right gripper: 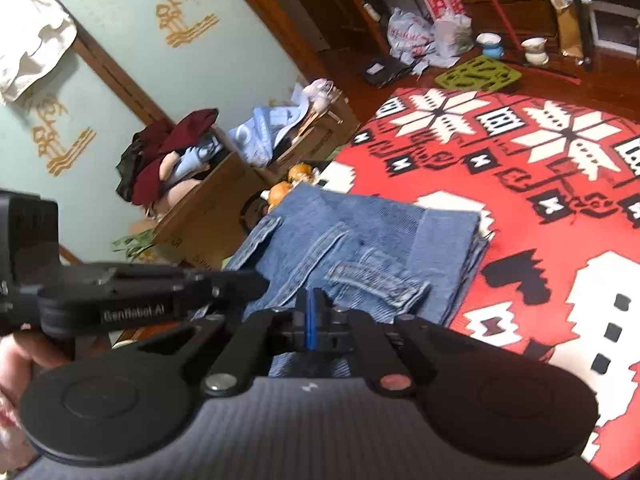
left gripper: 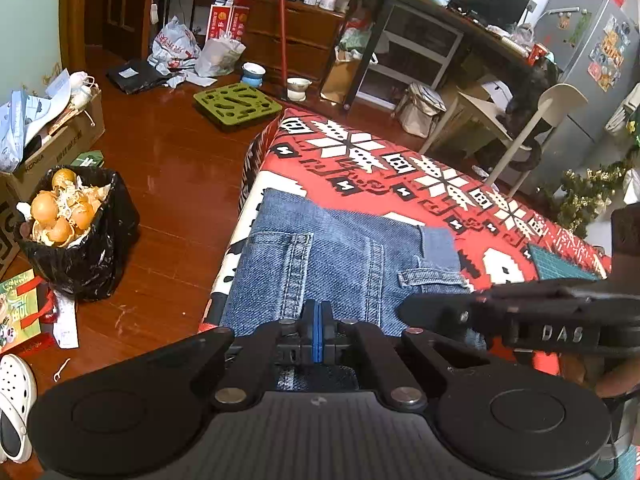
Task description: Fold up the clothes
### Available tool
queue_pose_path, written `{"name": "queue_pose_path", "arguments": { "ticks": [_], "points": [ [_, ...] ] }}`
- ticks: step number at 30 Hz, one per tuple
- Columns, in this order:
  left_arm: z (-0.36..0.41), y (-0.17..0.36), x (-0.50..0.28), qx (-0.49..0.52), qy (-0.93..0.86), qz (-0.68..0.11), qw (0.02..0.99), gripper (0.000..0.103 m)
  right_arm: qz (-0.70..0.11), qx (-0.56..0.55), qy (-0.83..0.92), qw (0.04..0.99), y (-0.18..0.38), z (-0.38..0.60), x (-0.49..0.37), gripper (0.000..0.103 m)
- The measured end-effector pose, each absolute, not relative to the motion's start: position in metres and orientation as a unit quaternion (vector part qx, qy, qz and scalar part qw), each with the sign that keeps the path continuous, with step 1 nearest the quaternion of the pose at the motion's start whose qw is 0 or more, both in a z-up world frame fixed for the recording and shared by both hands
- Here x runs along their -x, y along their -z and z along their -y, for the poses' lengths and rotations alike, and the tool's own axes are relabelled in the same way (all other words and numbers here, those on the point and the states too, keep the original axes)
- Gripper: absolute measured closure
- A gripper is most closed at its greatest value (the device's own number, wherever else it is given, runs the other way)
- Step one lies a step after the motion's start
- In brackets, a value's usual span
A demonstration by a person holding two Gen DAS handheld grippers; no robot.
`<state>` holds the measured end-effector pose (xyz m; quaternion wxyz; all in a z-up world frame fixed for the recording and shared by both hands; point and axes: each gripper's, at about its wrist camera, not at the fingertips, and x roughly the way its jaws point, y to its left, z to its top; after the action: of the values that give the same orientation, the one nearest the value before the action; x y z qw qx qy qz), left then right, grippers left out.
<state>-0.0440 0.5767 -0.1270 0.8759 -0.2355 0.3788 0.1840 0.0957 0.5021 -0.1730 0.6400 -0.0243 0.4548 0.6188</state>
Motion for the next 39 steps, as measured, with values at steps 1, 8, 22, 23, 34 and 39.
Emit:
{"name": "queue_pose_path", "arguments": {
  "ticks": [1, 8, 22, 23, 34, 39],
  "points": [
    [-0.577, 0.127, 0.044, 0.238, -0.186, -0.377, 0.876, 0.102, -0.453, 0.022, -0.615, 0.645, 0.173, -0.501, -0.097, 0.103],
    [-0.556, 0.105, 0.064, 0.237, -0.166, -0.368, 0.884, 0.103, -0.445, 0.016, -0.631, 0.636, 0.149, -0.480, -0.077, 0.099],
    [-0.500, 0.117, 0.123, 0.191, -0.188, -0.382, 0.884, 0.098, -0.418, 0.095, -0.638, 0.640, 0.168, -0.426, 0.021, 0.103],
    [-0.496, 0.117, 0.124, 0.184, -0.191, -0.380, 0.886, 0.098, -0.421, 0.091, -0.635, 0.642, 0.168, -0.422, 0.021, 0.103],
    [-0.459, 0.104, 0.146, 0.175, -0.231, -0.379, 0.879, 0.091, -0.397, 0.098, -0.621, 0.669, 0.133, -0.367, 0.040, 0.090],
    [-0.428, 0.092, 0.162, 0.170, -0.250, -0.369, 0.879, 0.071, -0.383, 0.109, -0.607, 0.687, 0.119, -0.327, 0.057, 0.059]
  ]
}}
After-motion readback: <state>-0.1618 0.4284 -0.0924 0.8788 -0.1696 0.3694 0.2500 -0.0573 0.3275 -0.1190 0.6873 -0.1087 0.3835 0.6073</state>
